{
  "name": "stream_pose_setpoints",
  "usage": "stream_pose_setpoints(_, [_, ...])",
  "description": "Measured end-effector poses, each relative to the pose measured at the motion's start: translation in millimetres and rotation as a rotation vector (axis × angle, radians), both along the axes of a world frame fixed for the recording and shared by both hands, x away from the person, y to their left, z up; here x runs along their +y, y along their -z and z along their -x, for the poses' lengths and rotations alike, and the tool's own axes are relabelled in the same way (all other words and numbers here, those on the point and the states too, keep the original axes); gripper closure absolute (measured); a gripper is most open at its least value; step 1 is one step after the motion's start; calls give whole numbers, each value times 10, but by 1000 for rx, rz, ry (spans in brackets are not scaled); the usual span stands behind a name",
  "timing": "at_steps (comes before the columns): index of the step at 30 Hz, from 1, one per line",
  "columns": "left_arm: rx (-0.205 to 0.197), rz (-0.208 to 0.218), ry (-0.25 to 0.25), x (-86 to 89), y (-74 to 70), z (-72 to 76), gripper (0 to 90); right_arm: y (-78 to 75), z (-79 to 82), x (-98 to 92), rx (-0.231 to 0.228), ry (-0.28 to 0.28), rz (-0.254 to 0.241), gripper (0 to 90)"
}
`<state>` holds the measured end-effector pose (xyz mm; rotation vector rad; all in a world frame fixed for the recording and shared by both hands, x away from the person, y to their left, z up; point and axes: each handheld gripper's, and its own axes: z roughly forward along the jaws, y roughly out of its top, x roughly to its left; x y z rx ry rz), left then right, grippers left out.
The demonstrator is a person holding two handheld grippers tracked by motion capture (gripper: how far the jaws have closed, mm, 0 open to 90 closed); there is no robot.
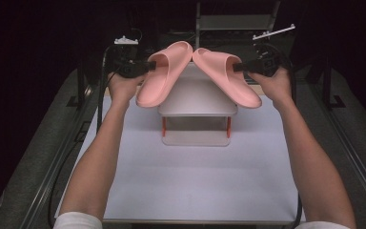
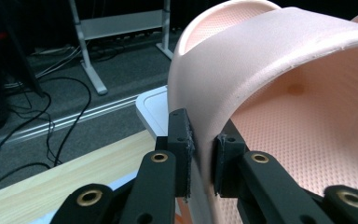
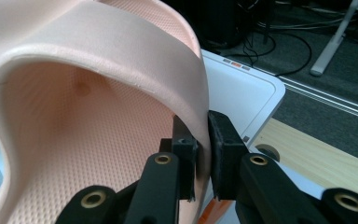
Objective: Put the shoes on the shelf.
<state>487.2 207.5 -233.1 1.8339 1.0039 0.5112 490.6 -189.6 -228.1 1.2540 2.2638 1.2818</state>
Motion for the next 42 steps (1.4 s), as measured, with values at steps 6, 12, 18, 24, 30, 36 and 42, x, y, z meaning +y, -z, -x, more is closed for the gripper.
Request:
stream_pose_setpoints(6, [0, 11, -13, -27, 2, -4, 785, 2, 7, 32, 9, 2, 5, 801])
stream_pose_setpoints(12, [8, 9, -23, -47, 22, -26, 775, 3, 8, 56, 16, 17, 3, 789])
stream_pose_setpoints(18, [18, 5, -31, -104, 64, -50, 767, 31, -12, 89, 31, 37, 9, 778])
stream_pose_setpoints(24, [28, 6, -36, -151, 103, -83, 759, 48, -18, 95, 43, 53, 2, 758])
stream_pose_setpoints(30, [37, 3, -35, -184, 142, -109, 751, 85, -32, 122, 52, 61, 16, 753])
stream_pose_setpoints(36, [46, 5, -41, -182, 169, -130, 748, 103, -64, 88, 55, 97, 2, 756])
stream_pose_setpoints(42, [56, 32, -64, -123, 176, -155, 741, 143, -97, 72, 57, 118, -6, 763])
